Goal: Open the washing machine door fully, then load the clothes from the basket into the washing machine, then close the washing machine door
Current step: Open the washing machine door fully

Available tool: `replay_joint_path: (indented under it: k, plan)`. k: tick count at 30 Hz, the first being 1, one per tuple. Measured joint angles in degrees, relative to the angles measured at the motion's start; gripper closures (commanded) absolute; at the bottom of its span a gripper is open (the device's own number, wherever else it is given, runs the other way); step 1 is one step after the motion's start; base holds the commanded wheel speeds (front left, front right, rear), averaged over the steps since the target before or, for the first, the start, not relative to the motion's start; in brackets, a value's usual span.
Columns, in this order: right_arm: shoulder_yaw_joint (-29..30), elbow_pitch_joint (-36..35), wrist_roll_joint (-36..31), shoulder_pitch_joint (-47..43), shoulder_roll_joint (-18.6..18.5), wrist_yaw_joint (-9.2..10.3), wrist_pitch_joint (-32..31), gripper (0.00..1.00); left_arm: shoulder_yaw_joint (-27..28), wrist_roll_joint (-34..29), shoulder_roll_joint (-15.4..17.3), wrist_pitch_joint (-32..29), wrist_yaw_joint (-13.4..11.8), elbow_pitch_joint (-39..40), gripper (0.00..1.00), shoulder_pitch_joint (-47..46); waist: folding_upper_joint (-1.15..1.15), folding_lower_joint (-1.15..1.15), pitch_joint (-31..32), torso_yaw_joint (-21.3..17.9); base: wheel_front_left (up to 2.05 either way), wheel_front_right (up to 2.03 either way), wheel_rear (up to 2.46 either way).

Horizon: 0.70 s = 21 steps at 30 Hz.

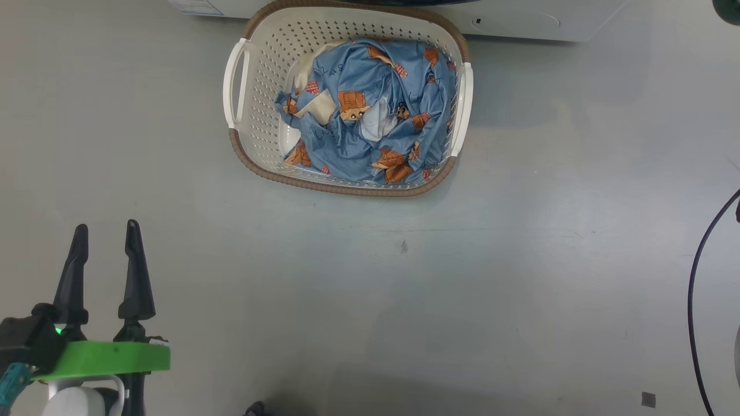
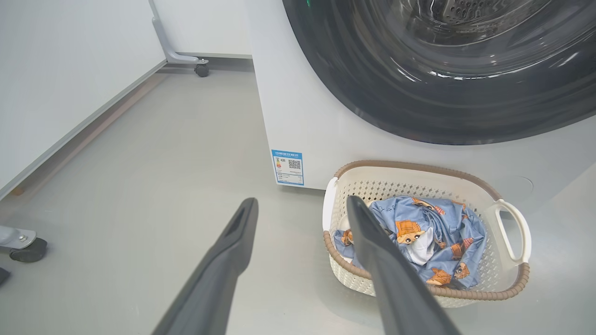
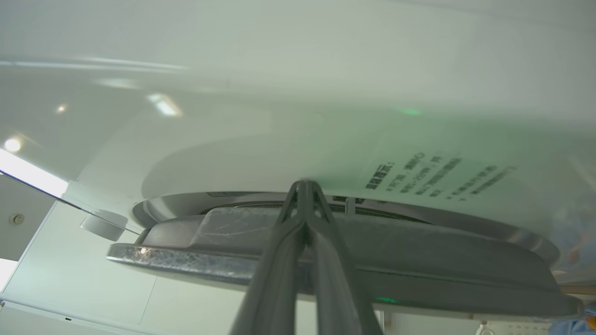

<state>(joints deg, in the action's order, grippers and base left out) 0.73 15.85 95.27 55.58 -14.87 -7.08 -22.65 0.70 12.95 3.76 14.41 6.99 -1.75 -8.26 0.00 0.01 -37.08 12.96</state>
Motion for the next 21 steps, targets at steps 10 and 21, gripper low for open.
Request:
replay_joint_path:
  k: [10, 21]
  plan:
    - [-0.9, 0.5, -0.5, 0.9, 0.5, 0.0, -1.5, 1.0, 0.5, -1.0, -0.1, 0.0, 0.0, 0.1, 0.0, 0.0, 0.0, 0.0, -0.6, -0.1, 0.0, 0.0, 0.0]
    - [-1.8, 1.0, -1.1, 3.1, 1.2, 0.02, -2.8, 1.0, 0.6, -1.0, -0.4, 0.0, 0.0, 0.1, 0.0, 0.0, 0.0, 0.0, -1.0, 0.1, 0.0, 0.0, 0.0]
